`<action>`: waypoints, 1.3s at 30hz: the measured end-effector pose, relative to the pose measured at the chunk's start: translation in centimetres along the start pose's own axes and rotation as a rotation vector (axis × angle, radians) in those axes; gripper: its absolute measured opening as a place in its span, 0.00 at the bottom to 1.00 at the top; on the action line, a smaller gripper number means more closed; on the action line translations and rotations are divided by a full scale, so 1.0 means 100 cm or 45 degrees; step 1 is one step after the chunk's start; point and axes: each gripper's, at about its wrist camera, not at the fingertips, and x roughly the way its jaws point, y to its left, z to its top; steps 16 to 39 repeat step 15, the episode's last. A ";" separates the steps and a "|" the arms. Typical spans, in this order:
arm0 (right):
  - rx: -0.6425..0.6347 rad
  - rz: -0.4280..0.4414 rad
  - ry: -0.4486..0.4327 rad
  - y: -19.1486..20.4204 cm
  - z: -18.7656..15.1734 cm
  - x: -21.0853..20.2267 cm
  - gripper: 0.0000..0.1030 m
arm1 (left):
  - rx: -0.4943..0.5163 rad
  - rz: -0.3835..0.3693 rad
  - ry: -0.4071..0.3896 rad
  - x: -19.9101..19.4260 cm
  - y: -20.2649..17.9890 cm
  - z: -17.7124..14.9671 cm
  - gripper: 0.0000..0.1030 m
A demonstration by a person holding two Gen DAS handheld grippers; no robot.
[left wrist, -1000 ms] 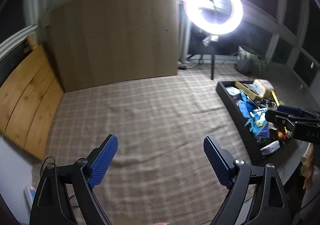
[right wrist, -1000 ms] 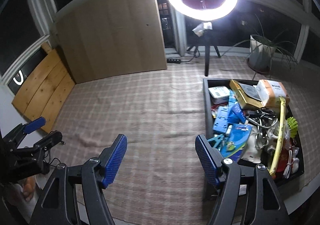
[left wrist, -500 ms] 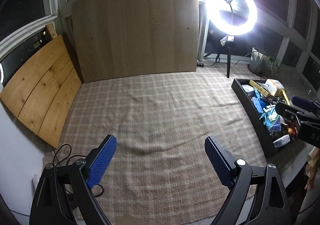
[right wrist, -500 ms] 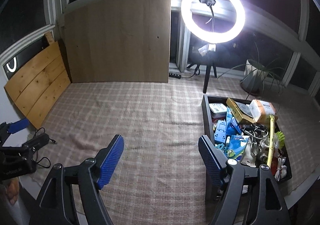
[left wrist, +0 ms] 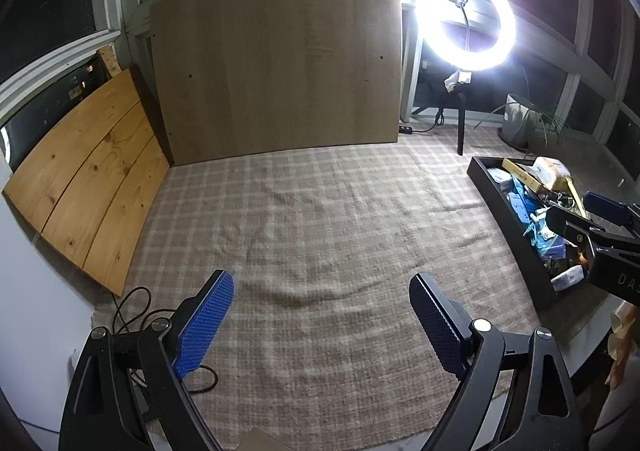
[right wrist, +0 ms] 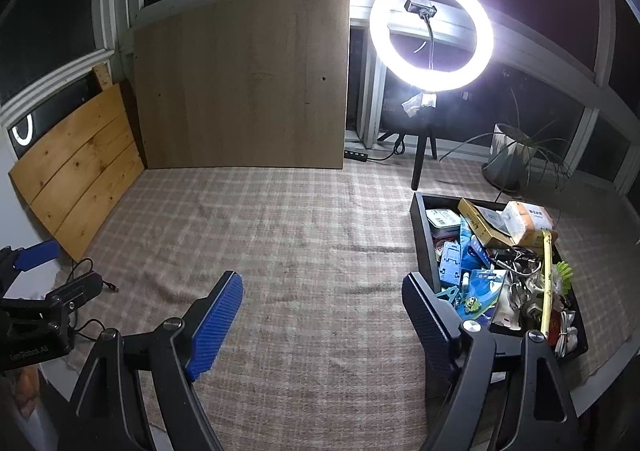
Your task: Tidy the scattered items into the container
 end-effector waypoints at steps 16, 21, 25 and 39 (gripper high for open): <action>0.001 0.011 0.013 0.002 -0.002 0.000 0.77 | -0.003 0.012 -0.006 -0.003 -0.001 -0.005 0.89; 0.001 0.011 0.013 0.002 -0.002 0.000 0.77 | -0.003 0.012 -0.006 -0.003 -0.001 -0.005 0.89; 0.001 0.011 0.013 0.002 -0.002 0.000 0.77 | -0.003 0.012 -0.006 -0.003 -0.001 -0.005 0.89; 0.001 0.011 0.013 0.002 -0.002 0.000 0.77 | -0.003 0.012 -0.006 -0.003 -0.001 -0.005 0.89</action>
